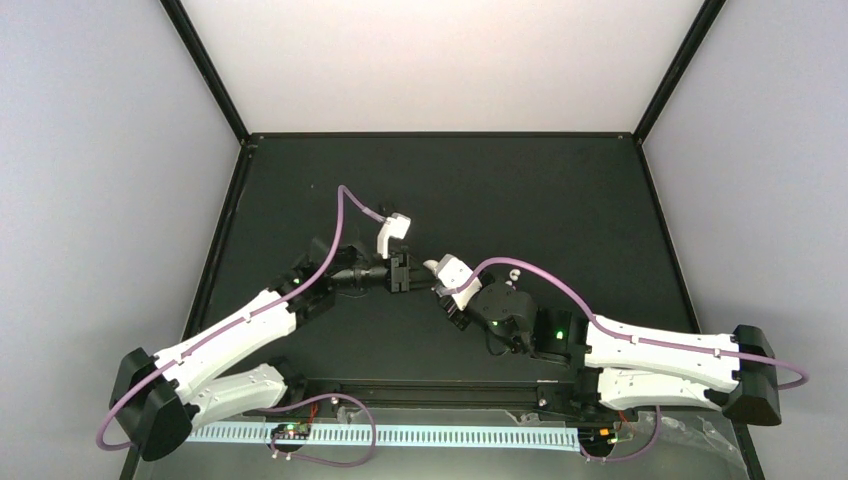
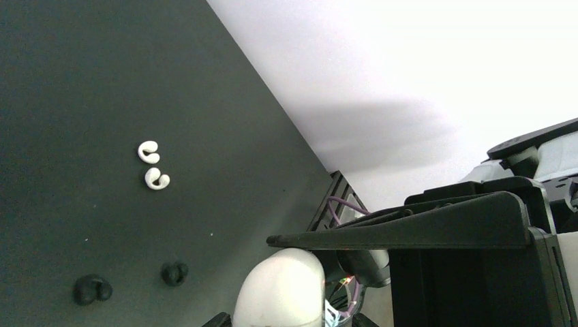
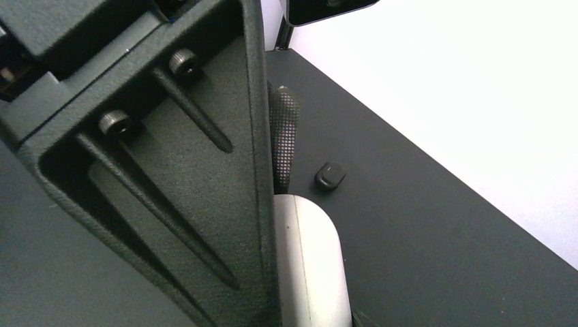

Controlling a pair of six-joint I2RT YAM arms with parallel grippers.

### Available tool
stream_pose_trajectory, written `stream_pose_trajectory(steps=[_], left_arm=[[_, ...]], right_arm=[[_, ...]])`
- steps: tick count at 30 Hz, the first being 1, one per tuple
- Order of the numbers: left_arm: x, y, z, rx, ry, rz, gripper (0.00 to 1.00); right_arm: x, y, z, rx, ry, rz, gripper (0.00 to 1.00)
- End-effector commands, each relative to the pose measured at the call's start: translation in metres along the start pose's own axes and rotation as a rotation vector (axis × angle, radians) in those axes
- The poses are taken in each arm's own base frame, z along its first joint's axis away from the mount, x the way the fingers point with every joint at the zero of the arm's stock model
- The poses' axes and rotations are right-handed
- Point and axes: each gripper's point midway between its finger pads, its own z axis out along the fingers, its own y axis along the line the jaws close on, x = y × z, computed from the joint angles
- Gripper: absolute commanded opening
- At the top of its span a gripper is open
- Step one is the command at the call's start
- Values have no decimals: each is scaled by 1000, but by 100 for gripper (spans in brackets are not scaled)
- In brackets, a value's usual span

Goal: Insert the wireless bluetooth earbuds into the charging case
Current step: Pick up the charging case at the center of the board.

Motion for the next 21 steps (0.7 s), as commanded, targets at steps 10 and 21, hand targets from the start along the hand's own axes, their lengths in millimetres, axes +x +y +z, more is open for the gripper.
stream_pose_trajectory(steps=[10, 21], left_arm=[[-2, -18, 6, 71, 7, 3, 42], [7, -12, 7, 63, 16, -21, 44]], right_arm=[[-10, -3, -1, 22, -49, 16, 39], [-9, -9, -2, 55, -54, 20, 39]])
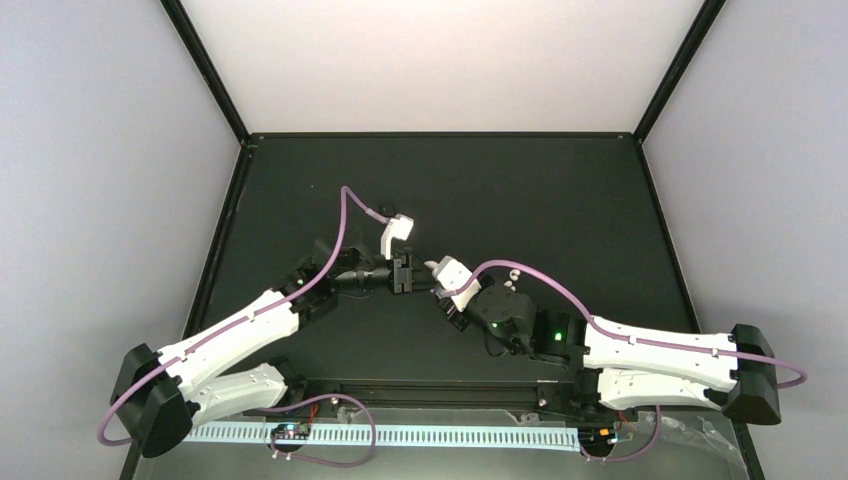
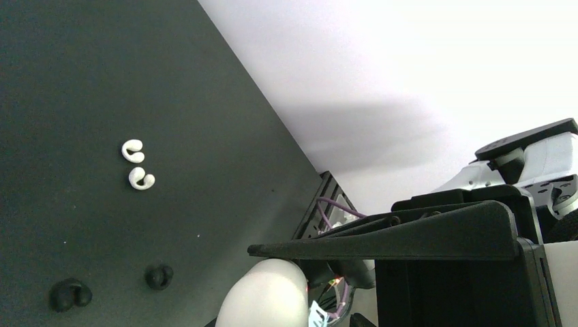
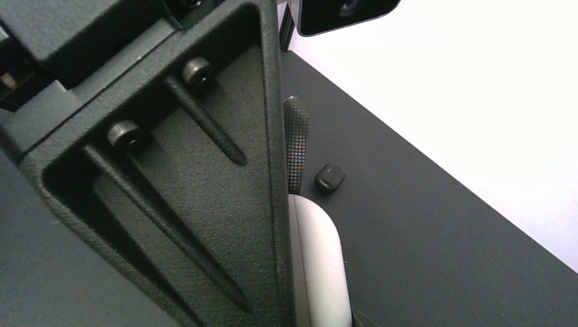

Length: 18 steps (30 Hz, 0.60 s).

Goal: Insert the wireless bluetooth earbuds into the charging case
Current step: Pick up the charging case at the center of the board.

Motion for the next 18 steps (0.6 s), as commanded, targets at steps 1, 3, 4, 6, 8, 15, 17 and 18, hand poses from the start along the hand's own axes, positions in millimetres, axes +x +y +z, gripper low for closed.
stream_pose_trajectory(steps=[1, 3, 4, 6, 8, 15, 17, 18], left_arm=[[6, -6, 1, 28, 17, -7, 43], [7, -5, 1, 24, 19, -8, 43], [8, -4, 0, 20, 20, -9, 43], [9, -2, 0, 16, 23, -8, 40], [10, -2, 0, 14, 24, -7, 35], [9, -3, -1, 15, 19, 1, 28], [8, -4, -1, 18, 16, 5, 24], [7, -5, -2, 19, 13, 9, 22]], right_arm=[[-10, -10, -4, 53, -44, 23, 39], [-9, -11, -4, 60, -42, 22, 40], [-9, -12, -4, 61, -42, 23, 40], [-10, -12, -4, 60, -44, 23, 40], [-10, -11, -5, 54, -46, 23, 40], [-12, -10, -6, 40, -50, 27, 40], [-14, -10, -7, 34, -56, 30, 41], [-15, -9, -8, 29, -59, 32, 42]])
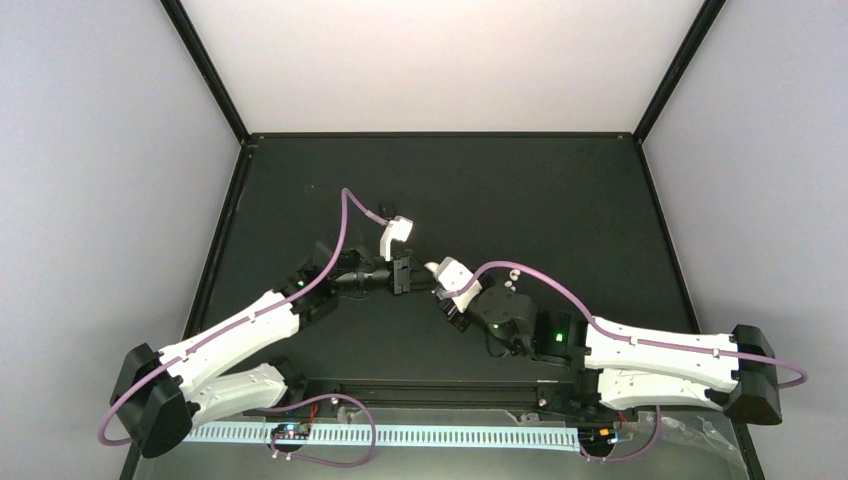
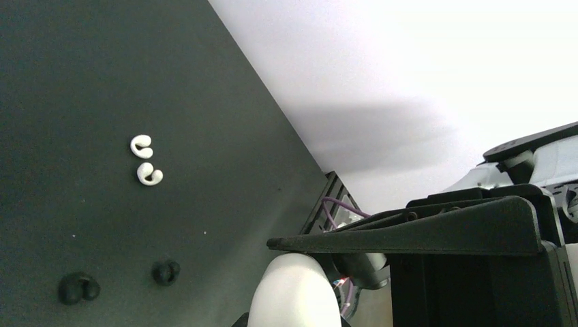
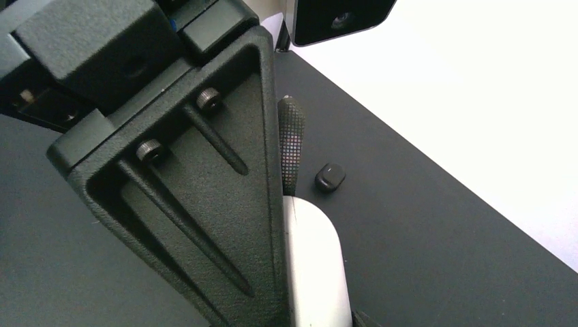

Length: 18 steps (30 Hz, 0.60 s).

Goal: Insert the wireless bluetooth earbuds into the charging case
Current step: Pick up the charging case at the center of the board.

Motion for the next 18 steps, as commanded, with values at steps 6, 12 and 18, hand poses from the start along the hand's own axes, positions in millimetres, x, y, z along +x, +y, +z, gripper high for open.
stream_pose_trajectory(steps=[6, 12, 18], left_arm=[[-4, -18, -3, 42, 2, 43, 18], [-17, -25, -6, 23, -29, 87, 16], [-45, -42, -14, -3, -93, 176, 15]], right_arm=[[-22, -7, -12, -1, -80, 46, 52], [-24, -10, -19, -10, -68, 70, 82], [-49, -39, -54, 27, -184, 224, 94]])
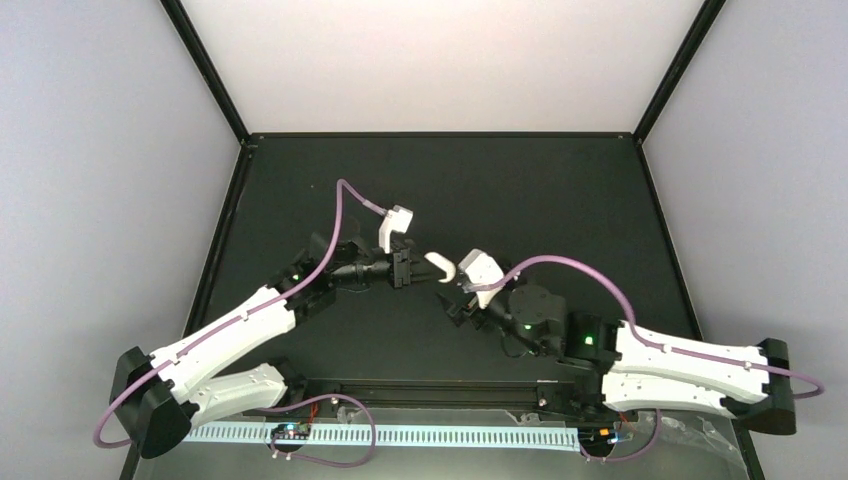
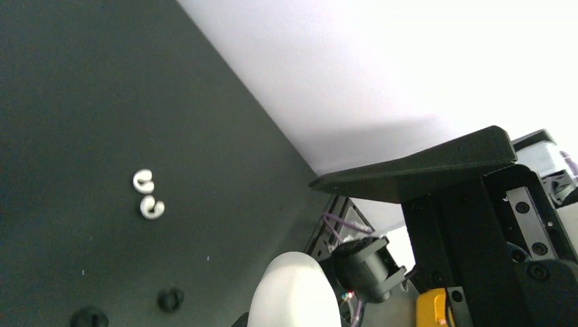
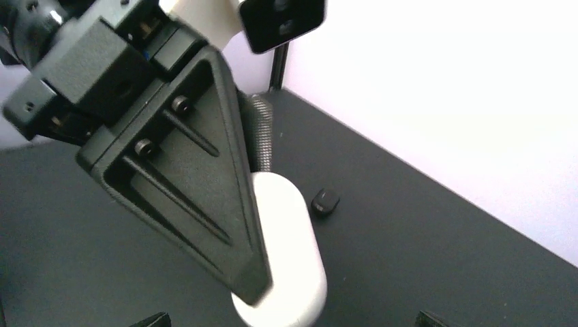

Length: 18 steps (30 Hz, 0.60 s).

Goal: Insert the wireless bluetooth earbuds into the charging case
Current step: Pick up the charging case at the center of the board.

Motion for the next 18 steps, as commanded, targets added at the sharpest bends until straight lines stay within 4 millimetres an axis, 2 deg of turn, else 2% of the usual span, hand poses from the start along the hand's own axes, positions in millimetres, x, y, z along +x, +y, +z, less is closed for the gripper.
stream_pose_trajectory(steps=[1, 4, 8, 12, 18], left_arm=[[-35, -26, -12, -7, -84, 128, 15], [-43, -38, -24, 23, -148, 207, 17], [-36, -54, -47, 95, -241, 355, 18], [-27, -69, -68, 149, -300, 469, 22], [-18, -85, -82, 207, -322, 579, 16]], right_arm=[[-42, -26, -35, 27, -147, 169, 94], [-54, -35, -50, 5, -223, 252, 95], [-66, -34, -58, -54, -272, 337, 95], [-84, -14, -66, -209, -309, 332, 97], [-106, 14, -74, -383, -319, 309, 97]])
